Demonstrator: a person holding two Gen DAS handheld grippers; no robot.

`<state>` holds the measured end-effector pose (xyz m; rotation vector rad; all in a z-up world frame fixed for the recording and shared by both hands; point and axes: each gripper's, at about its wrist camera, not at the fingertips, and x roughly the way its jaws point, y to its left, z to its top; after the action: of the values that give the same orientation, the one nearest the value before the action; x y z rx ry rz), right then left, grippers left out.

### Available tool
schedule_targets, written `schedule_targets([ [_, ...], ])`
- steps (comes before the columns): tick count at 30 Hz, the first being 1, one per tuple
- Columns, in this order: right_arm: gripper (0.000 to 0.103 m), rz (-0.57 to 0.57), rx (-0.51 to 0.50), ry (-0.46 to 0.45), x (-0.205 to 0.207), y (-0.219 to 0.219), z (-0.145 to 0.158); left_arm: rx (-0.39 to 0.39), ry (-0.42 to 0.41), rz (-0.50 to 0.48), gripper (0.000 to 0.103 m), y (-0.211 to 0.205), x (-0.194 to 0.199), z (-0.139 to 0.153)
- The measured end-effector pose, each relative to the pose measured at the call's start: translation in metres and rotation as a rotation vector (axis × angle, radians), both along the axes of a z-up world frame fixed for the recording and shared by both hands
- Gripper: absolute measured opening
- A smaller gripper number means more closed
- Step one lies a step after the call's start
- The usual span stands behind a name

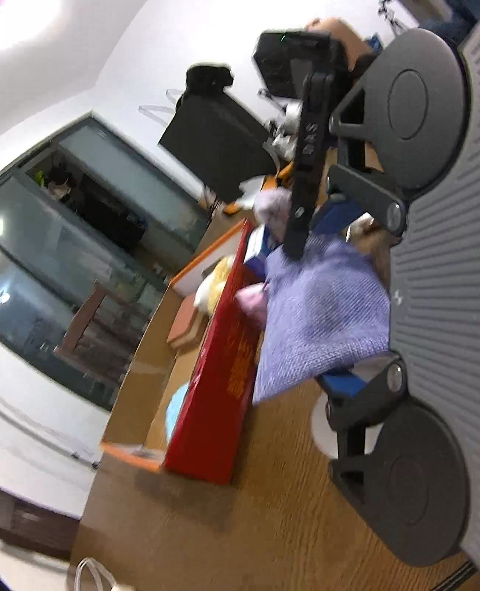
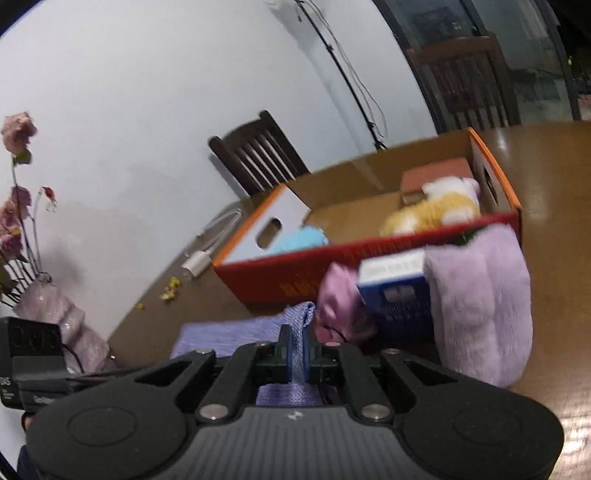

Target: Organize soft objects

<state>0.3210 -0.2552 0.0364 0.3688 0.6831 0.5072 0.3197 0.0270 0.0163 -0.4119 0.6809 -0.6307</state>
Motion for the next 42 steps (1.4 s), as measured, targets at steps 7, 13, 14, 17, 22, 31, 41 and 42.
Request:
schedule_targets([
  [7, 0.005, -0.019, -0.026, -0.069, -0.022, -0.003, 0.016, -0.075, -0.054, 0.029, 0.075, 0.018, -0.015, 0.012],
  [13, 0.011, -0.034, -0.065, -0.071, -0.032, 0.000, 0.006, 0.076, -0.064, 0.077, 0.035, 0.001, -0.016, 0.009],
  [14, 0.014, -0.051, -0.108, -0.083, -0.035, 0.002, 0.003, 0.107, -0.066, 0.091, 0.033, -0.002, -0.015, 0.007],
  [17, 0.024, -0.083, -0.211, -0.130, -0.048, 0.007, -0.003, 0.134, -0.068, 0.093, 0.021, -0.005, -0.018, 0.002],
  [22, 0.044, -0.084, -0.172, -0.108, -0.057, 0.005, -0.018, 0.148, -0.055, 0.111, 0.013, -0.007, -0.017, -0.004],
  [31, 0.008, -0.089, -0.101, -0.145, -0.071, 0.003, -0.006, 0.104, -0.130, 0.073, 0.008, -0.008, -0.034, 0.019],
  [41, 0.007, -0.012, -0.016, -0.283, 0.013, -0.004, 0.091, 0.023, -0.234, 0.047, 0.008, 0.005, 0.055, 0.108],
  [42, 0.007, -0.013, -0.011, -0.265, 0.036, -0.003, 0.095, 0.033, -0.217, 0.041, 0.008, 0.003, 0.074, 0.109],
])
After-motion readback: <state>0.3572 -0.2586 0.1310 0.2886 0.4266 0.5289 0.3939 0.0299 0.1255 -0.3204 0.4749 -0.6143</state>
